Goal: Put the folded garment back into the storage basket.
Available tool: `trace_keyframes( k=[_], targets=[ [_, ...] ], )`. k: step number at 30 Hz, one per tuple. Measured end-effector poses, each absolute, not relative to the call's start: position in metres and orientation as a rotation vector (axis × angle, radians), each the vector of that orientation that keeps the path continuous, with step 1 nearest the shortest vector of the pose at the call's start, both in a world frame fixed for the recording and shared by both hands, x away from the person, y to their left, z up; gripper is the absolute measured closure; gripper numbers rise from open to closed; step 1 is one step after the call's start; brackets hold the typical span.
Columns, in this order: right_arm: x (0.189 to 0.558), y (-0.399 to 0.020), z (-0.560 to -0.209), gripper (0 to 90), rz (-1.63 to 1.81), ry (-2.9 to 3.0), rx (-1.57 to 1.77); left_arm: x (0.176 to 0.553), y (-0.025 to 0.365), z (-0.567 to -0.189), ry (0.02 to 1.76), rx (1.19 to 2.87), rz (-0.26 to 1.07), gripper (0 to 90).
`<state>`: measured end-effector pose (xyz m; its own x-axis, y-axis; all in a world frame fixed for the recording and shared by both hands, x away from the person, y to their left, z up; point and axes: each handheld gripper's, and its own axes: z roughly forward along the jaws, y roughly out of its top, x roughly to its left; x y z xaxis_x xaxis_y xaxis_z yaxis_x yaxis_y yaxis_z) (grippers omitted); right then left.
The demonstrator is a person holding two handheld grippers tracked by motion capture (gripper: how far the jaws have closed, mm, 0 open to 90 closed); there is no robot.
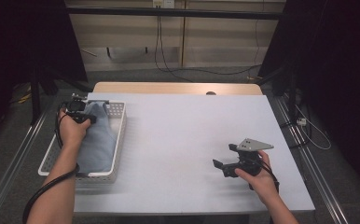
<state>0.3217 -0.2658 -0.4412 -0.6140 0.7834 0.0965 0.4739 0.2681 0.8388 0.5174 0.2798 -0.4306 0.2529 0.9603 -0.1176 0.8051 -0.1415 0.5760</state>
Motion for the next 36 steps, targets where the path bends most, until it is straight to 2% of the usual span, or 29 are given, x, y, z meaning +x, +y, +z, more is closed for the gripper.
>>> trace_keyframes(
  k=[7,17,27,36],
  targets=[
    [0.324,-0.264,-0.443,7.8,1.272,2.216,1.147,0.522,0.278,-0.44,1.608,2.032,0.347,90.0],
    [0.322,-0.267,-0.442,7.7,1.276,2.205,1.151,0.519,0.275,-0.43,1.593,2.048,0.329,87.9],
    [0.321,-0.267,-0.441,7.7,1.285,2.205,1.148,0.51,0.275,-0.401,1.576,2.018,0.329,76.1],
    [0.322,-0.265,-0.441,7.7,1.287,2.21,1.138,0.5,0.269,-0.385,1.525,2.004,0.27,64.5]
  ],
)
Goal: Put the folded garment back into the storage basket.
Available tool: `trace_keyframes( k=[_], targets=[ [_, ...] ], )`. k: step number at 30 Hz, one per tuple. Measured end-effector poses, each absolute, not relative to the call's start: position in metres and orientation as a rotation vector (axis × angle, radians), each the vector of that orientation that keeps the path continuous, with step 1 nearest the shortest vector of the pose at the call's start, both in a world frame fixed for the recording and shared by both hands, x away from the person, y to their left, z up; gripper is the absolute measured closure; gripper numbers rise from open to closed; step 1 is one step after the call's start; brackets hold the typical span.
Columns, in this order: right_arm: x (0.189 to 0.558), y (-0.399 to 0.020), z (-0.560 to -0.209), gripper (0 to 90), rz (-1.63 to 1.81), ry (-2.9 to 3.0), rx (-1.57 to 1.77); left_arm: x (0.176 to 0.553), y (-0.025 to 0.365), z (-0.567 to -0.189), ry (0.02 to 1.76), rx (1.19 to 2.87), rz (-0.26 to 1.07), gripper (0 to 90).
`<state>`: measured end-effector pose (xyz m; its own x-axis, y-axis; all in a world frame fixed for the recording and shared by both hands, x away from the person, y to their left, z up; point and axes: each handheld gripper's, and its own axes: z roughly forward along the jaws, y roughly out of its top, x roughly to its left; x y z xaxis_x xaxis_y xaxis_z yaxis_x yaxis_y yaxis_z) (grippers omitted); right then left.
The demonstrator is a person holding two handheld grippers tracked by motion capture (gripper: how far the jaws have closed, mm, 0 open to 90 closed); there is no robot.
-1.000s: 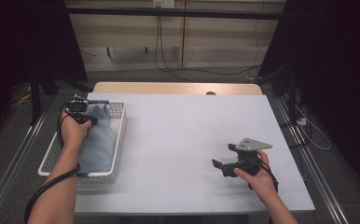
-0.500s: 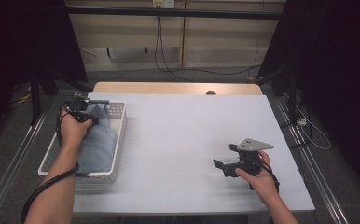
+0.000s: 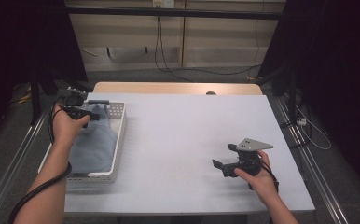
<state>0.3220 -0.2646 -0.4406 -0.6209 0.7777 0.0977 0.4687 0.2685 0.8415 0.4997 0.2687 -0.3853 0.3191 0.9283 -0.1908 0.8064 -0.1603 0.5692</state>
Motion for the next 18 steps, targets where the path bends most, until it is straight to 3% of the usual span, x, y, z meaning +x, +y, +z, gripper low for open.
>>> trace_keyframes(
  k=[18],
  targets=[
    [0.321,-0.269,-0.439,7.7,1.299,2.192,1.157,0.488,0.246,-0.369,1.441,2.048,0.168,49.2]
  ],
)
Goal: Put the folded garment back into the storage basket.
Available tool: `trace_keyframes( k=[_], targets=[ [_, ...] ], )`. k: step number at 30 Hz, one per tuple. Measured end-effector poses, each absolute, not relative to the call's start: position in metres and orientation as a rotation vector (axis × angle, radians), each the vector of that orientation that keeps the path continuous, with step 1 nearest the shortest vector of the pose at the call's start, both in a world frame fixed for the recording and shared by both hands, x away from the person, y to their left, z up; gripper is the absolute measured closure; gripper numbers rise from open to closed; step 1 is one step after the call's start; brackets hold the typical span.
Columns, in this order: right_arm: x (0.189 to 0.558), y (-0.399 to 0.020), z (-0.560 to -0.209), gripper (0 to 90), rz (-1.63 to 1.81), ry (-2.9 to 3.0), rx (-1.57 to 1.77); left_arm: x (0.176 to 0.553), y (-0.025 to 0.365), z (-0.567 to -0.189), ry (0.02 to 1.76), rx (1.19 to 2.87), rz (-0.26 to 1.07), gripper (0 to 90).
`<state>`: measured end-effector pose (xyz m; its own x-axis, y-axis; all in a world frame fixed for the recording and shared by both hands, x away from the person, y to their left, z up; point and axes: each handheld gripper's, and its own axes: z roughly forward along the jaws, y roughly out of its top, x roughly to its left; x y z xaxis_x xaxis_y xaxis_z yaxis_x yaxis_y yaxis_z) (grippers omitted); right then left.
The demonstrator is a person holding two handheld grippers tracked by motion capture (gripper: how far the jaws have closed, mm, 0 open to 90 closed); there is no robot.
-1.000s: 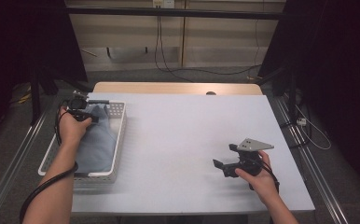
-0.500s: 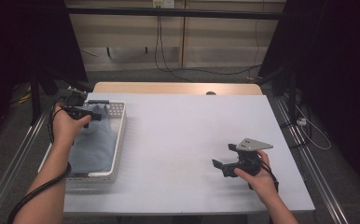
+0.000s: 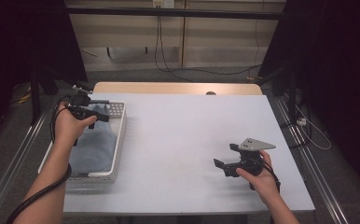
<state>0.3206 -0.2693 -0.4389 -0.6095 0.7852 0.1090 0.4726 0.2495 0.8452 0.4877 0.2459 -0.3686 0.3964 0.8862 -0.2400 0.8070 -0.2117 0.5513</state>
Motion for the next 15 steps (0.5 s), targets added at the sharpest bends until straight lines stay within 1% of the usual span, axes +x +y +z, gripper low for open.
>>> trace_keyframes(
  k=[9,15],
  targets=[
    [0.321,-0.272,-0.439,7.7,1.298,2.187,1.164,0.484,0.235,-0.364,1.405,2.052,0.134,41.1],
    [0.321,-0.273,-0.439,7.7,1.299,2.186,1.166,0.478,0.225,-0.362,1.374,2.068,0.103,38.4]
  ],
)
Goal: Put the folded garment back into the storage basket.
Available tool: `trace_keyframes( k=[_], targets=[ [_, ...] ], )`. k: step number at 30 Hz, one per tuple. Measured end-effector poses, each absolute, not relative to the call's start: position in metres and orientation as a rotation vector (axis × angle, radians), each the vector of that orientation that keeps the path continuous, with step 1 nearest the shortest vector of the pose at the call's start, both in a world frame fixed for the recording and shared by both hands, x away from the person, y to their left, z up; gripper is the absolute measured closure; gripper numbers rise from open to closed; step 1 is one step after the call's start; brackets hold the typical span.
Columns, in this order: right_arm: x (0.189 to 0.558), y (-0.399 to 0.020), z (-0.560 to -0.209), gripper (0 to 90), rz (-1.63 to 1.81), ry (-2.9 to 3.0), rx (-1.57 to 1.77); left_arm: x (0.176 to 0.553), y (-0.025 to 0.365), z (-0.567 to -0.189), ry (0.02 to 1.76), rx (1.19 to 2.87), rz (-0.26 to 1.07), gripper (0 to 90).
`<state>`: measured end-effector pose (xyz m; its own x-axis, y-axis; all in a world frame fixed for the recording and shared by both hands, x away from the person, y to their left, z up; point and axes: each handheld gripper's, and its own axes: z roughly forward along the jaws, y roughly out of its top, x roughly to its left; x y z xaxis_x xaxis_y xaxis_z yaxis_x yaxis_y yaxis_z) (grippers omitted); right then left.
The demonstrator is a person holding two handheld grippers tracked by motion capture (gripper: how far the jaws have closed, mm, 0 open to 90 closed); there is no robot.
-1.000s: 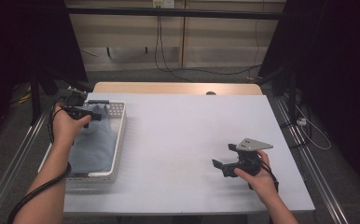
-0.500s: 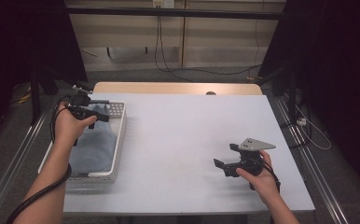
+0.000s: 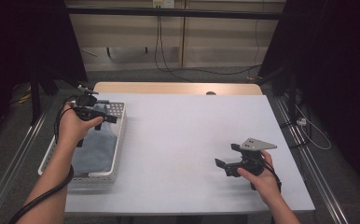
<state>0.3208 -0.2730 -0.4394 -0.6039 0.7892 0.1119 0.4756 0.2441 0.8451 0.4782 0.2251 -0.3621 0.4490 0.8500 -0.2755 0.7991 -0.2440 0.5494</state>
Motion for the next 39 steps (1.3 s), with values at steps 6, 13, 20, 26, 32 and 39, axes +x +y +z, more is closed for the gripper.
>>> trace_keyframes(
  k=[6,13,20,26,32,39],
  targets=[
    [0.32,-0.273,-0.439,7.7,1.301,2.186,1.167,0.474,0.216,-0.359,1.34,2.082,0.088,35.0],
    [0.32,-0.275,-0.439,7.7,1.296,2.188,1.166,0.468,0.201,-0.353,1.272,2.102,0.066,32.8],
    [0.319,-0.276,-0.44,7.8,1.297,2.194,1.164,0.461,0.185,-0.351,1.21,2.114,0.053,29.9],
    [0.318,-0.275,-0.439,7.7,1.301,2.198,1.166,0.457,0.176,-0.352,1.18,2.113,0.035,27.5],
    [0.318,-0.276,-0.439,7.6,1.302,2.199,1.167,0.453,0.167,-0.354,1.152,2.107,0.024,25.3],
    [0.316,-0.277,-0.439,7.6,1.303,2.201,1.168,0.446,0.156,-0.358,1.113,2.12,-0.009,23.4]
  ],
)
